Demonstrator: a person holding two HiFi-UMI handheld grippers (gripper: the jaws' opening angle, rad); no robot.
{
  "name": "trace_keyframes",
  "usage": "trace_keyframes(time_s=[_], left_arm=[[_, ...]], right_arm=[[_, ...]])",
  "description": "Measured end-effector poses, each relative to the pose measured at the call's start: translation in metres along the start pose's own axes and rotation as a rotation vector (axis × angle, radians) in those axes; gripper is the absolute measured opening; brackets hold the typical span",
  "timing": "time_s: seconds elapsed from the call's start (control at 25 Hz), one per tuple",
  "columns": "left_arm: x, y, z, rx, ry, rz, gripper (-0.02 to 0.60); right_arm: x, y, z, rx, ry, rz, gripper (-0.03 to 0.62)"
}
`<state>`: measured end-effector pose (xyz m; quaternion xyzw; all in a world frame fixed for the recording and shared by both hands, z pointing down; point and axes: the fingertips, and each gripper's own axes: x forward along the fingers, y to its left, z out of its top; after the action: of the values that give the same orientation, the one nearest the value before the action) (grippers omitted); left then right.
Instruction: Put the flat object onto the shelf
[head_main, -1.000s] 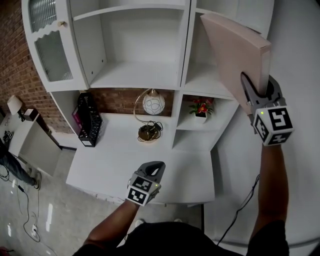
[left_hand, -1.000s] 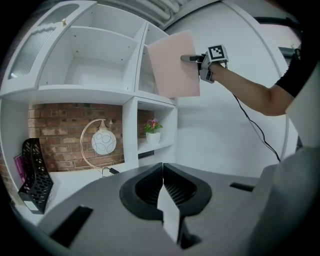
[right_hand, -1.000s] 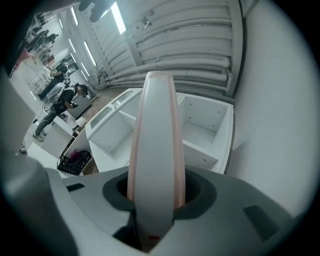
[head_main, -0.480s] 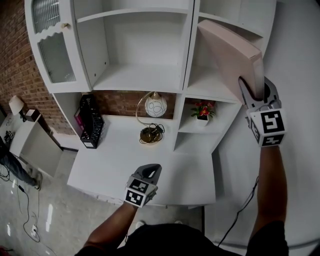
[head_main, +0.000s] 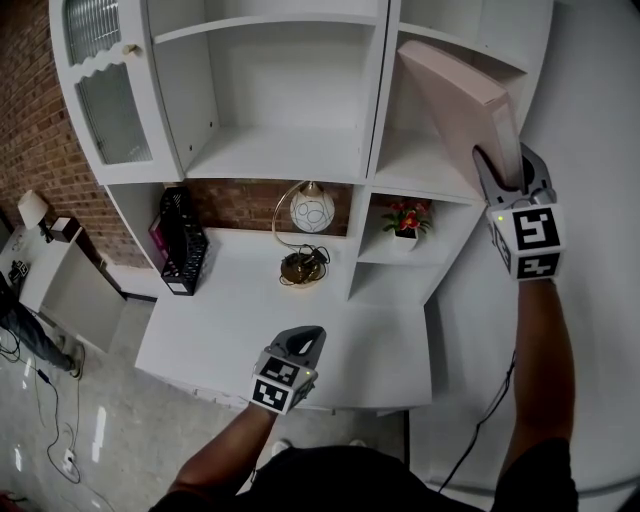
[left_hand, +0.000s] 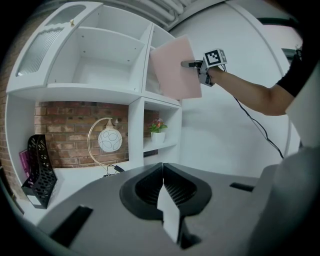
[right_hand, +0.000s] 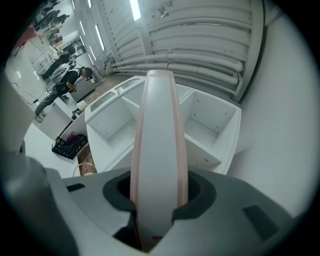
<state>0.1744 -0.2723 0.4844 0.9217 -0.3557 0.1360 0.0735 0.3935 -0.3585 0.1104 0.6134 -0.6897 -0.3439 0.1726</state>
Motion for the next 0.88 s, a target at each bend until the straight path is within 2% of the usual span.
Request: trace_keyframes(time_s=[0.88], left_arm=[[-0.008, 0.017, -0.007, -0.025, 0.000, 0.054, 0.006]], right_arm=[[0.103, 0.012, -0.025, 0.001, 0.091, 0.007, 0.164]])
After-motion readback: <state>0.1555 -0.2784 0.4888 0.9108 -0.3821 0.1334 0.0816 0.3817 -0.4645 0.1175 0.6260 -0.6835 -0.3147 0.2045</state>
